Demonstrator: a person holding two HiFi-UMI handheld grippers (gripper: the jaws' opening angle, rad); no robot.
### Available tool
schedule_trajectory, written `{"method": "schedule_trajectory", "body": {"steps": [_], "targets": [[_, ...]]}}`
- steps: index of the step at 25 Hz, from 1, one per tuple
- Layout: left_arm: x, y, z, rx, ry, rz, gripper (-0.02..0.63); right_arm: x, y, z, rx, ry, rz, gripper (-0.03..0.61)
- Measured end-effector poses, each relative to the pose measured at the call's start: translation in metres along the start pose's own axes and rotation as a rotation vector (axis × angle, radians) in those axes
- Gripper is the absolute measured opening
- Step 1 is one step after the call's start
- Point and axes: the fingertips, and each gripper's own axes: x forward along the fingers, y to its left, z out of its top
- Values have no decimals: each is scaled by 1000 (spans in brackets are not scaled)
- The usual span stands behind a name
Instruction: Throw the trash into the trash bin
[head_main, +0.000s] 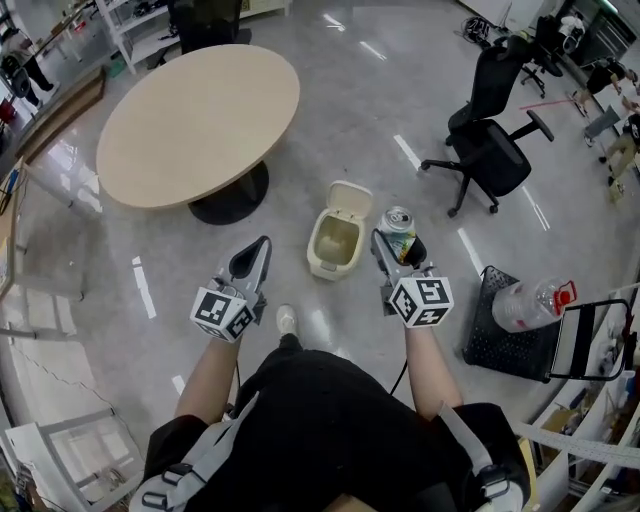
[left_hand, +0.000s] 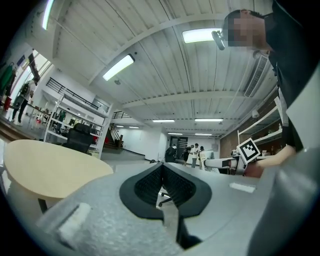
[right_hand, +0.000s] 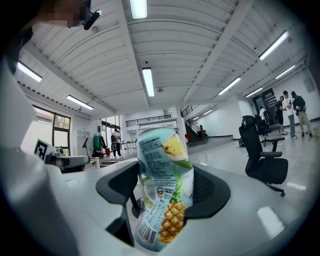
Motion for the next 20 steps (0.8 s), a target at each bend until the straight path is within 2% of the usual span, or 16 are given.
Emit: {"method": "schedule_trajectory", "body": {"steps": [4,8,13,17,20], "targets": [[30,44,24,3,-37,-39,0,44,14,19,-31,-6,-13,293],[51,78,25,-1,-26,-55,0,77,24,24,-57,4,-18,293],[66,102,7,-6,35,-96,0,104,27,14,-69,42,-42,293],[67,127,-16,-42,90,-92,0,112,28,-5,-35,79,-68,293],[71,137,-29,-54,118,-88,0,115,27,-23,-55,122,-83,292]]}}
